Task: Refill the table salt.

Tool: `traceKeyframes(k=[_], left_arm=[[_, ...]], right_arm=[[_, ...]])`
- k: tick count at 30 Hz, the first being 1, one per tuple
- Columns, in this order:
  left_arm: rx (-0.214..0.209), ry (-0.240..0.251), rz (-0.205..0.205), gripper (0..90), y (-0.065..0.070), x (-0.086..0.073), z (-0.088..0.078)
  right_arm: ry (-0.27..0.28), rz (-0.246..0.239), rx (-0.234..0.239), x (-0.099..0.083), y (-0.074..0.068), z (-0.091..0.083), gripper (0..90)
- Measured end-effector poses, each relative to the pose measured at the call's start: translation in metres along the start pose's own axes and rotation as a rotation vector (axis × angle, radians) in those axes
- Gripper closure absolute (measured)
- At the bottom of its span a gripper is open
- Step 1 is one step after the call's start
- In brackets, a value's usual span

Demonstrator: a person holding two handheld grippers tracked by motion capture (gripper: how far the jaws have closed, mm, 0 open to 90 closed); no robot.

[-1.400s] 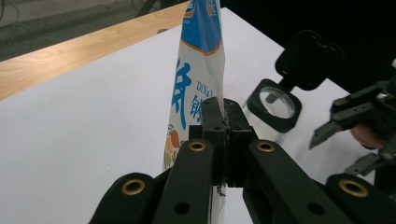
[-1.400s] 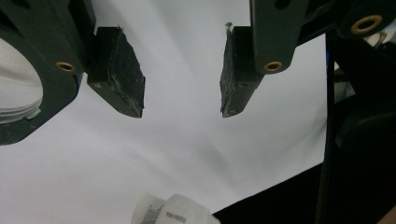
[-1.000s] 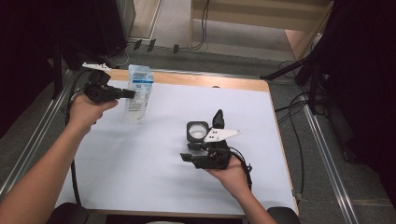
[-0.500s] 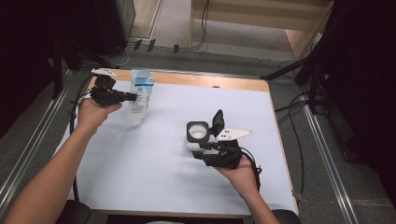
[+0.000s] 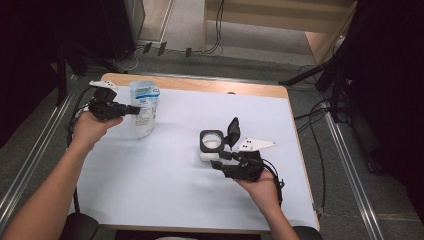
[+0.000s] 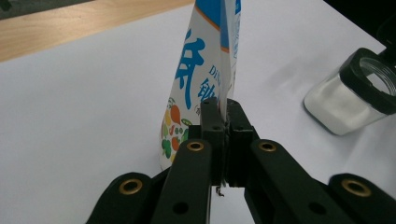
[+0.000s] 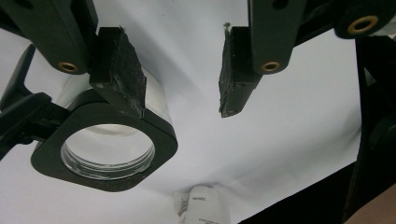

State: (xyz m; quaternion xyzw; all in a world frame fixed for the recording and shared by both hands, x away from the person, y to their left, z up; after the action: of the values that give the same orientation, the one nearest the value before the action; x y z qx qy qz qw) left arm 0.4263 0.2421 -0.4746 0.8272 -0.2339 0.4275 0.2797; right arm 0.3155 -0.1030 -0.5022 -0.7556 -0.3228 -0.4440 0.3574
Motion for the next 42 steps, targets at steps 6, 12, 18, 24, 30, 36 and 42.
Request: traceKeyframes(k=[6,12,18,24,30,36,42], left_arm=[[-0.003,0.016,-0.030,89.9,-0.003,-0.011,-0.008],[-0.006,0.011,-0.034,89.6,-0.002,-0.020,-0.014],[-0.005,0.026,-0.044,87.9,-0.004,-0.022,-0.016],[-0.003,0.014,-0.027,84.6,-0.003,-0.022,-0.009],[-0.003,0.013,-0.014,80.8,-0.001,-0.021,-0.007],[0.002,0.030,-0.021,78.0,-0.001,-0.019,-0.008],[-0.005,0.042,-0.021,73.4,-0.001,-0.018,-0.011]], right_arm=[[0.003,-0.002,-0.007,0.000,0.002,-0.001,52.6],[0.002,0.006,-0.012,0.000,0.004,-0.001,52.6],[0.008,0.015,-0.021,0.000,0.007,0.000,52.7],[0.005,0.027,-0.034,0.000,0.011,0.000,52.6],[-0.001,0.030,-0.036,-0.001,0.009,0.000,52.6],[-0.001,0.029,-0.036,-0.001,0.009,0.000,52.6],[0.000,0.030,-0.037,-0.001,0.010,0.000,52.6]])
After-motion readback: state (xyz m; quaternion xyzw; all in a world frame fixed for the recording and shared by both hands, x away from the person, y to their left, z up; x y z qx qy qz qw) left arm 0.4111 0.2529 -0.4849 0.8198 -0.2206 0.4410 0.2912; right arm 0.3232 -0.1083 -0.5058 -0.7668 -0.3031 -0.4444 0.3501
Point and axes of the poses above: each handheld gripper's, and its own axes: z roughly forward along the jaws, x roughly out of its top, y roughly to its right, the point moved 7 cm from there along z, roughly forward along the jaws, and after that the axes turned 10 degrees about y, right-handed, at the moved point
